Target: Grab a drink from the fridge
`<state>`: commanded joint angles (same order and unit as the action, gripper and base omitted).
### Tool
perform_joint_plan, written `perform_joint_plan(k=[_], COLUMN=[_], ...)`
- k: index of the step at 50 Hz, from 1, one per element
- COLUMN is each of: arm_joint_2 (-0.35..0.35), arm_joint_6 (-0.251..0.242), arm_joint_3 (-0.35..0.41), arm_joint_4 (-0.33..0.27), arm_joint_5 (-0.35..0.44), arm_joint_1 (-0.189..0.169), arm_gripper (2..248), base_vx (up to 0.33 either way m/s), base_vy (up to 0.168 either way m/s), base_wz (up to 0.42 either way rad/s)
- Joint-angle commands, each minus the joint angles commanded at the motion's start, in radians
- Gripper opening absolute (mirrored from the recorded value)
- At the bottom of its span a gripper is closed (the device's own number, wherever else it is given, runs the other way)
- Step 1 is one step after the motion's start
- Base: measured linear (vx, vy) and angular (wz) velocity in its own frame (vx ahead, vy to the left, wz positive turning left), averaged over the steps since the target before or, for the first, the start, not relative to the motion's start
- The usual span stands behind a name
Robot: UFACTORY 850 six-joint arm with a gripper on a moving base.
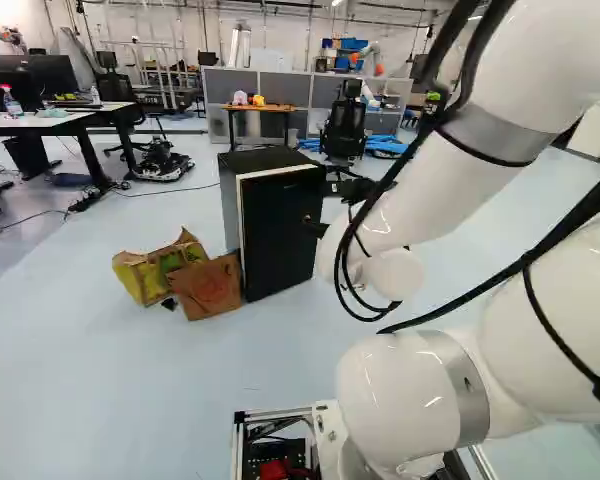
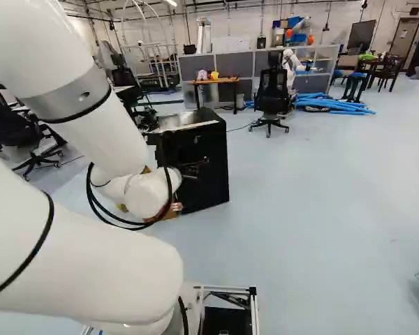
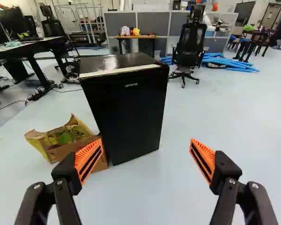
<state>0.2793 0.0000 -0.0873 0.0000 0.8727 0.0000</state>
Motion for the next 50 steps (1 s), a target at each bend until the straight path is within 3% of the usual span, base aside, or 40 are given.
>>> perform_joint_plan(k=[50], arm_joint_2=[0.0], arm_joint_6=[0.0], arm_joint_3=[0.0], arm_joint_4=[0.0], arm_joint_5=[0.0], arm_joint_1=[0.0], arm_gripper=[247], base_vx=[0.083], base_vy=[-0.01], base_wz=[0.166])
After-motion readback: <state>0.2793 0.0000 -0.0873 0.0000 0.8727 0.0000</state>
